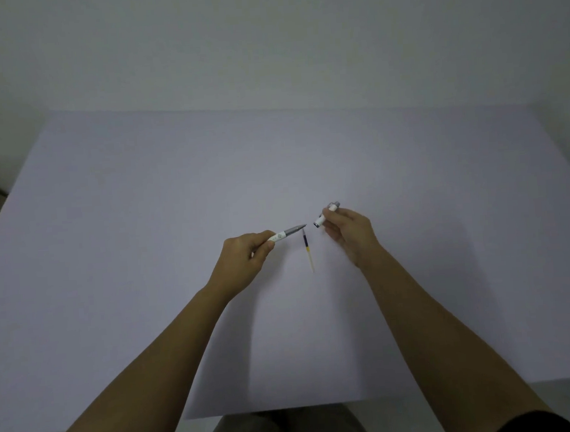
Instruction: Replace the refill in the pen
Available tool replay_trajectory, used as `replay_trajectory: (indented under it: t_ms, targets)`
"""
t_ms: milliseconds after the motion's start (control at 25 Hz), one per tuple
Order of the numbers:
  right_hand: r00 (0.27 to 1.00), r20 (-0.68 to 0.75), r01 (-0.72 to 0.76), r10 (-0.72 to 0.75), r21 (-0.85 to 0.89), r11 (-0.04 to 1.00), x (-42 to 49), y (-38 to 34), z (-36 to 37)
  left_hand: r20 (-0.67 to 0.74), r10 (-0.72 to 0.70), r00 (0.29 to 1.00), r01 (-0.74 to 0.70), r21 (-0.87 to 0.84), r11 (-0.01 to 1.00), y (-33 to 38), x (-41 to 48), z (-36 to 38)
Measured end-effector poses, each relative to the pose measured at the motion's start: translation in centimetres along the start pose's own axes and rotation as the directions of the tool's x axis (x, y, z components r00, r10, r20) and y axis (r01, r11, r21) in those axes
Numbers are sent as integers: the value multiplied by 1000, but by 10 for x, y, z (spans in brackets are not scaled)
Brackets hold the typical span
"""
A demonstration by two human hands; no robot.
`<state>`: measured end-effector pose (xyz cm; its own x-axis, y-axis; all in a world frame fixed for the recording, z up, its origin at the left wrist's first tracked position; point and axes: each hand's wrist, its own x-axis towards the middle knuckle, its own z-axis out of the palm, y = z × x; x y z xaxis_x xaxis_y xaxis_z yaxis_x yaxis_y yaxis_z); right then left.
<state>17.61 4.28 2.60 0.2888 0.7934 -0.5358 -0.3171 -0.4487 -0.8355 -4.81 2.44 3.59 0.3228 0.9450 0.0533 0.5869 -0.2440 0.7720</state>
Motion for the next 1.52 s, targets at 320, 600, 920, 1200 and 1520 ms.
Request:
replay_trajectory:
  t_ms: [320,600,920,1200,1520]
  targets:
    - [991,131,21,-36,115,993,-14,0,11,-24,10,1000,-9,36,999,3,3,0]
    - [970,228,67,-82,71,995,-29,5,23,-31,37,999,-36,29,999,12,6,2]
    - [975,195,114,-107,-23,993,-36,4,30,-38,48,998,-46,51,998,13,2,7]
    - [958,146,287,-248,-512,809,-25,17,22,64,-88,994,76,169,983,10,2,29]
    - [943,168,235,-286,-947,219,-3,95,-26,18,-370,929,363,155,919,-5,10,83]
